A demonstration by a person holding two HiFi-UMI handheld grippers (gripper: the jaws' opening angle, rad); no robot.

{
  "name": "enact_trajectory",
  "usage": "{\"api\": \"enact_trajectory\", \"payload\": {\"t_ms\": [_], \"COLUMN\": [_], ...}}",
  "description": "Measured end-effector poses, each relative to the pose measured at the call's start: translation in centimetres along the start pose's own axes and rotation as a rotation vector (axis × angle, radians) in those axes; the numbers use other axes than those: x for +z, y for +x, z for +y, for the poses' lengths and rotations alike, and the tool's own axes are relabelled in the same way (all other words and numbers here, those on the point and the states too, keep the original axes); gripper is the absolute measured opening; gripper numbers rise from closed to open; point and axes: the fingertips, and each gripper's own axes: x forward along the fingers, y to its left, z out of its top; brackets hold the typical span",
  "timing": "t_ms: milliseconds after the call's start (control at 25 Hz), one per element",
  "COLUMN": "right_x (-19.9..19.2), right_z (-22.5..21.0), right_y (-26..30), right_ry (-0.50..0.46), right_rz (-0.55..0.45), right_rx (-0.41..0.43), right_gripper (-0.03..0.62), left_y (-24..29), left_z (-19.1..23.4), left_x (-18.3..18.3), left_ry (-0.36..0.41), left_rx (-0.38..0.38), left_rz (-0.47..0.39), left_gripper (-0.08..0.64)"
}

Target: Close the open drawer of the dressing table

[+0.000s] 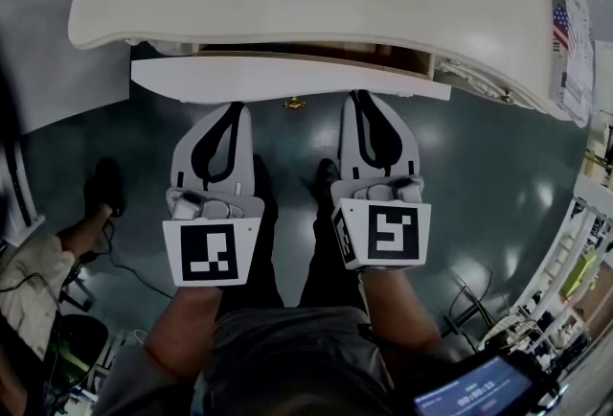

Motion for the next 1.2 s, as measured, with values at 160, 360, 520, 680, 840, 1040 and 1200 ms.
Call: {"api": "enact_trajectory", "payload": {"t_ms": [160,360,520,680,840,1040,1200], "right_x": [0.4,0.6,0.8,0.9,0.9,1.2,1.4], "right_z": [-0.3,-0.4,-0.5,-0.7,-0.9,-1.0,-1.1], "right_y": [0.5,1.0,1.4,1.7,2.0,2.3,2.6], "right_ry": [-0.003,-0.008,-0.007,-0.006,-0.008,-0.013,-0.014], "right_rz": [-0.009,-0.015,-0.019,-0.020,-0.021,-0.027,-0.033], "right_rx": [-0.003,-0.004,-0.004,-0.002,-0.004,-0.002,-0.003], "right_gripper": [0.017,0.017,0.017,0.017,0.017,0.017,0.017], "left_y": [0.5,1.0,1.3,1.7,2.1,2.4,2.7], "left_z": [0.2,0.4,0.6,0.7,0.7,0.9,1.0], "left_x": [0.3,0.5,0.6,0.8,0.9,1.2,1.4], "left_ry": [-0.001,-0.006,-0.004,0.002,0.005,0.014,0.013], "left_rx": [0.002,0.004,0.005,0.007,0.009,0.011,0.013], "left_rz": [-0.002,-0.008,-0.008,-0.014,-0.017,-0.024,-0.029], "left_gripper": [0.017,0.017,0.017,0.017,0.017,0.017,0.017]}}
